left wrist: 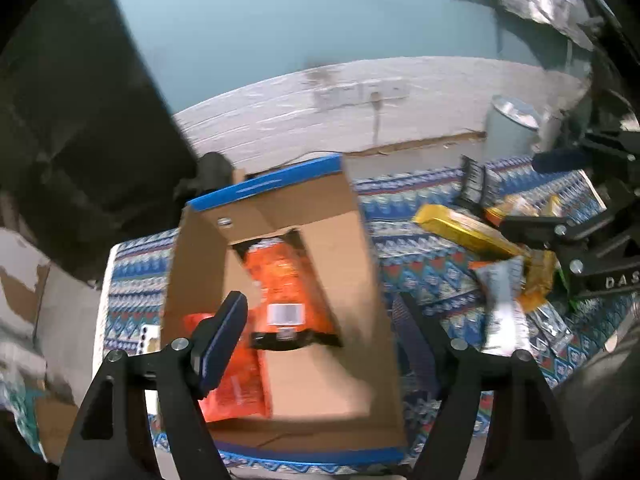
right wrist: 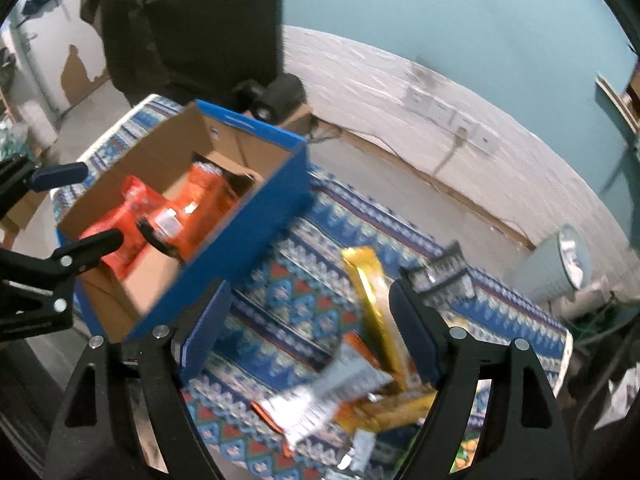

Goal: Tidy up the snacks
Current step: 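Grasp the white packet with the left tool while the right tool grasps the green peanut bag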

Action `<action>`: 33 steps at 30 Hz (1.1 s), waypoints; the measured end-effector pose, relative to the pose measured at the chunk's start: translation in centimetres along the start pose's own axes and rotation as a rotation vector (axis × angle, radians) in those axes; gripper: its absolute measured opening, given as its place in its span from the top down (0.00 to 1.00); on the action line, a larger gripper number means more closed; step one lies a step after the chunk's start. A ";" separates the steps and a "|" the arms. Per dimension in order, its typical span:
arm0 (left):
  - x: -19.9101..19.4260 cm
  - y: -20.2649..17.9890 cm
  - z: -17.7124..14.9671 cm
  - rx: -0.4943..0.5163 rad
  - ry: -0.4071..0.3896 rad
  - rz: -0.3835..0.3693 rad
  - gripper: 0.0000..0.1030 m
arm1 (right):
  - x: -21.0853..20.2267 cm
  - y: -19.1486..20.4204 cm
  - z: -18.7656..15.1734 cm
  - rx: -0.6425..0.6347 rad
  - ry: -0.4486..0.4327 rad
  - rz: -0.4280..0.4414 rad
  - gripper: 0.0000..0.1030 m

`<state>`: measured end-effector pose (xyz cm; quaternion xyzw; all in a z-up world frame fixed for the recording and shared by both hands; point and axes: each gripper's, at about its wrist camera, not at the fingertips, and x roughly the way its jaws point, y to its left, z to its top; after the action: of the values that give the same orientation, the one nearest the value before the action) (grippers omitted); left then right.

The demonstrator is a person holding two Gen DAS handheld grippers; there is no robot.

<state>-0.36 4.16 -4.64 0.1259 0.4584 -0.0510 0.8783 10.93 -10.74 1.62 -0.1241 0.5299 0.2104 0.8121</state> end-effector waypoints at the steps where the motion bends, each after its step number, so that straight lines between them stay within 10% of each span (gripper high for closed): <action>1: 0.1 -0.9 0.1 0.020 0.004 -0.009 0.26 | -0.1 -0.6 -0.5 0.006 0.005 -0.009 0.21; 33: 7.5 -15.9 1.4 0.236 0.209 -0.111 0.24 | 4.6 -17.5 -16.4 0.377 0.356 -0.255 0.20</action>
<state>1.76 -11.32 -12.80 0.2071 0.5443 -0.1397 0.8009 7.56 -32.18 -9.69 -0.0715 0.6741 -0.0206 0.7349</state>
